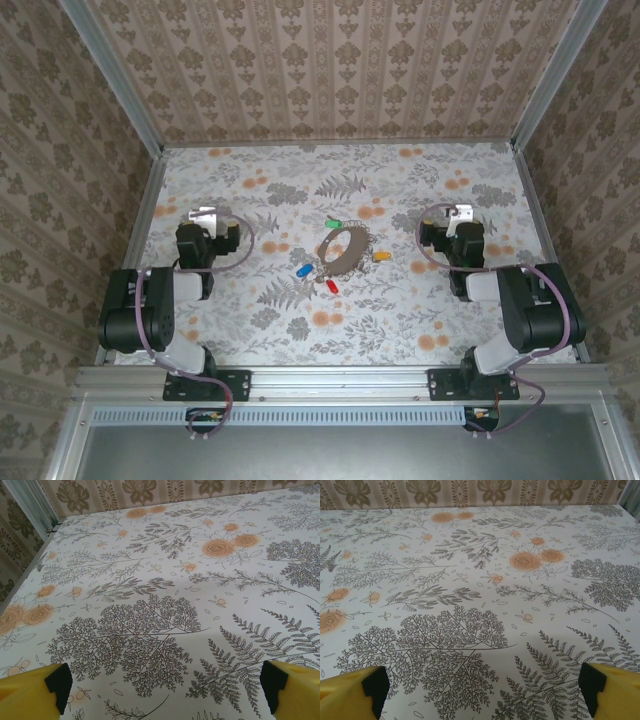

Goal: Put the keys on the keyring

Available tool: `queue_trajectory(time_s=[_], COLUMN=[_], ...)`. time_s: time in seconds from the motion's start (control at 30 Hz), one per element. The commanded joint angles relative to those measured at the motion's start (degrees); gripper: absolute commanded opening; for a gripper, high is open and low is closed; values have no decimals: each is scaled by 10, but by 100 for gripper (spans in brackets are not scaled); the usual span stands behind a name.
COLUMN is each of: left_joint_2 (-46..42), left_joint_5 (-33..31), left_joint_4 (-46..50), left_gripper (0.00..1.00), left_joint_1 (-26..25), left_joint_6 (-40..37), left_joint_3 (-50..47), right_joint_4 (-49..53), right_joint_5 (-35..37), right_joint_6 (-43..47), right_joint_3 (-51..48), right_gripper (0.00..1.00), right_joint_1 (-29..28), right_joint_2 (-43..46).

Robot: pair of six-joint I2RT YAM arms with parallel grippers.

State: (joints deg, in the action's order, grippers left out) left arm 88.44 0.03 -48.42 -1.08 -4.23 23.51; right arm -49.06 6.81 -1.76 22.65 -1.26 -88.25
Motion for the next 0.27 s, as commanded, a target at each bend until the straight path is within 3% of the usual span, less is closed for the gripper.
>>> queue_trajectory(time_s=[0.0, 0.23], left_joint_2=[-5, -5], left_joint_5=[2, 2], left_joint_4=[3, 3], left_gripper=[100, 100], left_joint_1=[1, 1], left_joint_6=[10, 10], left_joint_3=[0, 0], right_joint_4=[8, -2], right_joint_5=[-14, -16], right_joint_6=[-7, -5], right_joint_3=[12, 5], right_gripper=[100, 100], right_joint_1=[3, 3], right_joint_2=[3, 7])
